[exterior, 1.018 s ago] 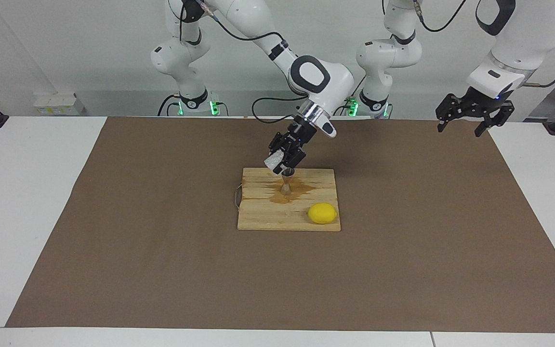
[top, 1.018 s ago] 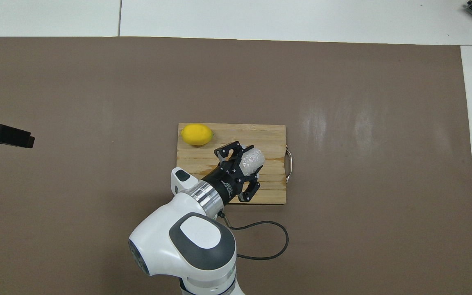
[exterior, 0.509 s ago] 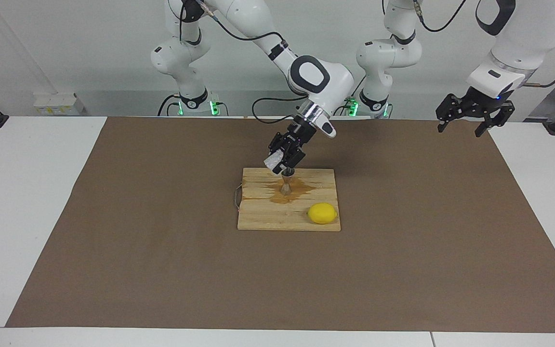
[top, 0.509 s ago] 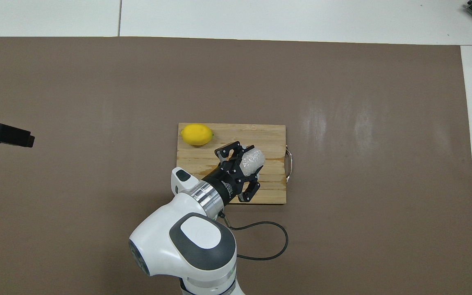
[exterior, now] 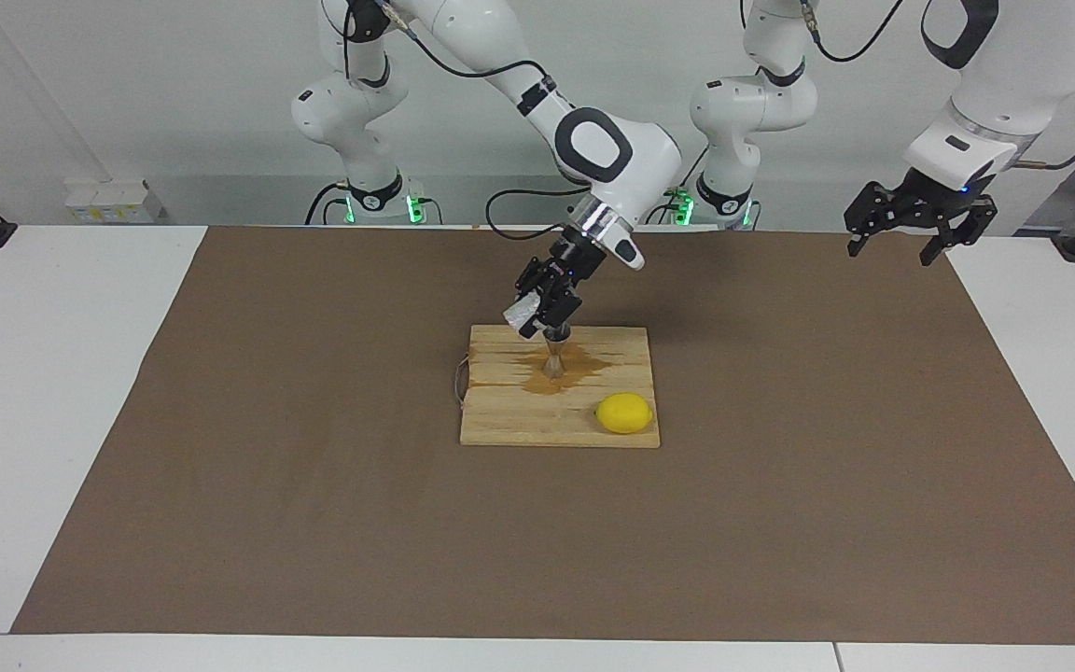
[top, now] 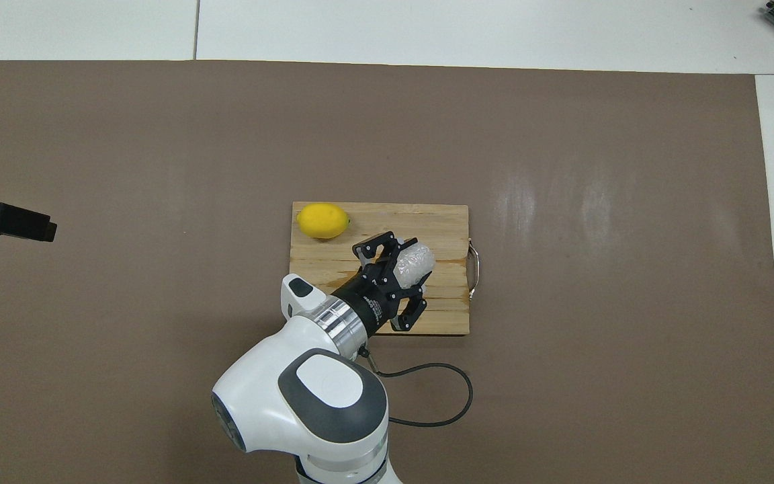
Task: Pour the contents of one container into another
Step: 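Carry the white cup with the right gripper back off the board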
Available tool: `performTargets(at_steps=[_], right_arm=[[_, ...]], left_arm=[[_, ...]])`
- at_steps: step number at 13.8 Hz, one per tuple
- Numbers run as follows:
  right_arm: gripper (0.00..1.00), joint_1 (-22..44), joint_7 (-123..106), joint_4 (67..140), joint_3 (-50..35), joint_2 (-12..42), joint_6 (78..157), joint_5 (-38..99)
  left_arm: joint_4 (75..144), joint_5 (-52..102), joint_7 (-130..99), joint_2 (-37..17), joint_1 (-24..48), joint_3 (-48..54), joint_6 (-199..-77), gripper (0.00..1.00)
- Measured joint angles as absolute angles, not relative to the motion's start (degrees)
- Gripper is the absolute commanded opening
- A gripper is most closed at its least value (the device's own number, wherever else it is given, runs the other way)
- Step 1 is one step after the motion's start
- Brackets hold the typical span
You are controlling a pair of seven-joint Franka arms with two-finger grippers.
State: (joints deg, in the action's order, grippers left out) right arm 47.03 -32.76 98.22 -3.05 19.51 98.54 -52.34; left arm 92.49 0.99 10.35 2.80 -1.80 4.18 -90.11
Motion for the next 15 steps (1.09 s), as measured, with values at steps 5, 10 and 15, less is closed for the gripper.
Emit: performTargets(at_steps=[5, 10, 15], right_arm=[[0.39, 44.9, -32.8, 98.2, -3.1, 17.6, 101.5, -47.1], [0.39, 43.2, -32.2, 98.1, -3.1, 17.5, 103.7, -42.8], [0.39, 39.6, -32.8, 98.0, -3.0, 15.4, 104.0, -36.6]], left_arm=[[92.5, 1.1, 10.4, 2.8, -1.8, 4.2, -90.1, 1.00], [92.5, 1.1, 10.4, 2.8, -1.8, 4.2, -90.2, 1.00], [92.6, 1.1, 10.4, 2.8, -1.8, 4.2, -90.2, 1.00]])
